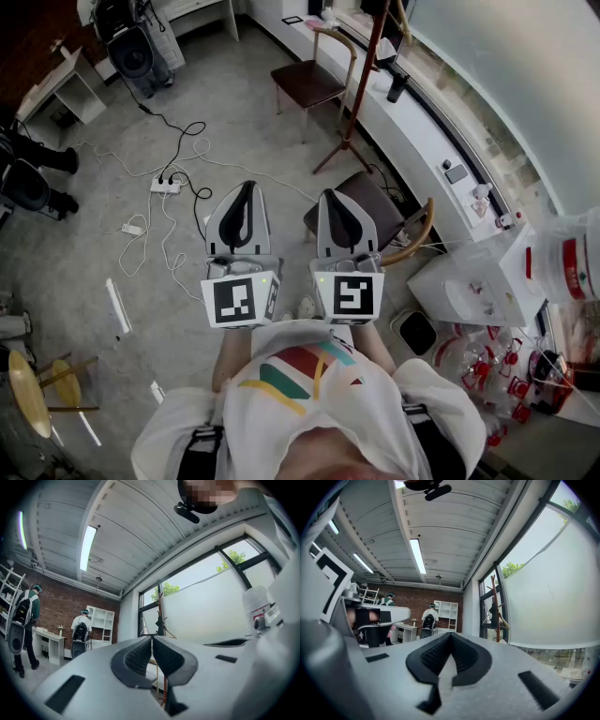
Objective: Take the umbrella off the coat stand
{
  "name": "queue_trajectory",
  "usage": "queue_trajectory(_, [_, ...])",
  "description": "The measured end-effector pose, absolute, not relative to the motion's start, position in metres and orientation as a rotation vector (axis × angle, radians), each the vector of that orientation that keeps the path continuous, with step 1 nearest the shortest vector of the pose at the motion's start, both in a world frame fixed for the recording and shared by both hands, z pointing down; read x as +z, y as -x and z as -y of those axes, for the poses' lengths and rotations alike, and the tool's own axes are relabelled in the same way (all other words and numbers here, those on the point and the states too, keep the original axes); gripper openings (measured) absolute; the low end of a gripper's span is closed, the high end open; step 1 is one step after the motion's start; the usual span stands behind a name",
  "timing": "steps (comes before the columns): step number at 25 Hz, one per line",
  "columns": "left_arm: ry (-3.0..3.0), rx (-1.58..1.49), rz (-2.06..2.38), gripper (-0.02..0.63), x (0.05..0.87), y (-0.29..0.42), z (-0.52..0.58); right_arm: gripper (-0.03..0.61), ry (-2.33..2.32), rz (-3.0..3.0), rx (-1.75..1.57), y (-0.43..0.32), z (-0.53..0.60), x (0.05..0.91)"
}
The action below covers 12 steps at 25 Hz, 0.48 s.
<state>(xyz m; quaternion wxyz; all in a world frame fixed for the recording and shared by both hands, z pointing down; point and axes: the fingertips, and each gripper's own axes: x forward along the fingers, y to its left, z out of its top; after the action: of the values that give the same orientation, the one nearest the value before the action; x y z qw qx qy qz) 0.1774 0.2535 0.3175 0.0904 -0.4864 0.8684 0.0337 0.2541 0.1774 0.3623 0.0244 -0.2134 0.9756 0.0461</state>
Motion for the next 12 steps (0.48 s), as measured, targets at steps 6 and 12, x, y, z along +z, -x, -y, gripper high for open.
queue_trajectory(6, [1.437, 0.084, -2.576, 0.012, 0.32, -0.172, -0.238, 0.0, 0.629, -3.031, 0.174, -0.246, -0.164, 0.368])
queue_trajectory(12, [1.437, 0.056, -2.585, 0.011, 0.329, -0.168, -0.228, 0.0, 0.586, -3.0, 0.126, -0.232, -0.154, 0.373])
